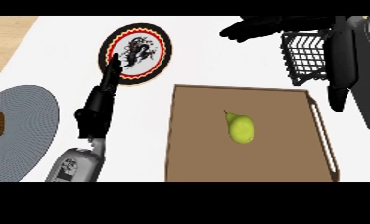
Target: Pick the pear from the tray and place it in the tiered basket
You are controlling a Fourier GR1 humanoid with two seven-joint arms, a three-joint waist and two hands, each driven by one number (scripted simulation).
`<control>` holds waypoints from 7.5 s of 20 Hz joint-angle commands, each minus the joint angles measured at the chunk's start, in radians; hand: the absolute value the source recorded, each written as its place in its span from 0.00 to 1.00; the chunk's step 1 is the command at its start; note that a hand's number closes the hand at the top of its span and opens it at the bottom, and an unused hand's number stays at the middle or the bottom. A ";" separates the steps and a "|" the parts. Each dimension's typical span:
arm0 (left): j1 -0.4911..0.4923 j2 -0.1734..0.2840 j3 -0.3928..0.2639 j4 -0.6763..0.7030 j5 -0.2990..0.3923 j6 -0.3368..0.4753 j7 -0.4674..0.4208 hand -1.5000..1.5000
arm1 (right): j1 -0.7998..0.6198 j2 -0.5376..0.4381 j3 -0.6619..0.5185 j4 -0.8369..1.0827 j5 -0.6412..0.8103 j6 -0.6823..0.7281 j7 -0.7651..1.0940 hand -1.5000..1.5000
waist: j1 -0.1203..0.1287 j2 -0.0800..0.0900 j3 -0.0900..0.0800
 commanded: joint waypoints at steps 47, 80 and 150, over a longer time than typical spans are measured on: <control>0.018 -0.033 0.011 -0.049 -0.041 -0.023 0.021 0.50 | 0.167 -0.005 0.327 -0.197 0.960 -0.102 -0.674 0.00 | 0.003 0.004 0.002; 0.021 -0.065 0.037 -0.033 -0.077 -0.023 0.033 0.50 | 0.111 0.078 0.635 0.215 1.144 -0.408 -1.051 0.00 | -0.033 -0.010 -0.001; 0.064 -0.031 0.114 -0.077 -0.068 -0.109 0.044 0.50 | 0.236 -0.071 -0.278 -0.703 1.131 -0.533 0.452 1.00 | -0.042 -0.016 -0.002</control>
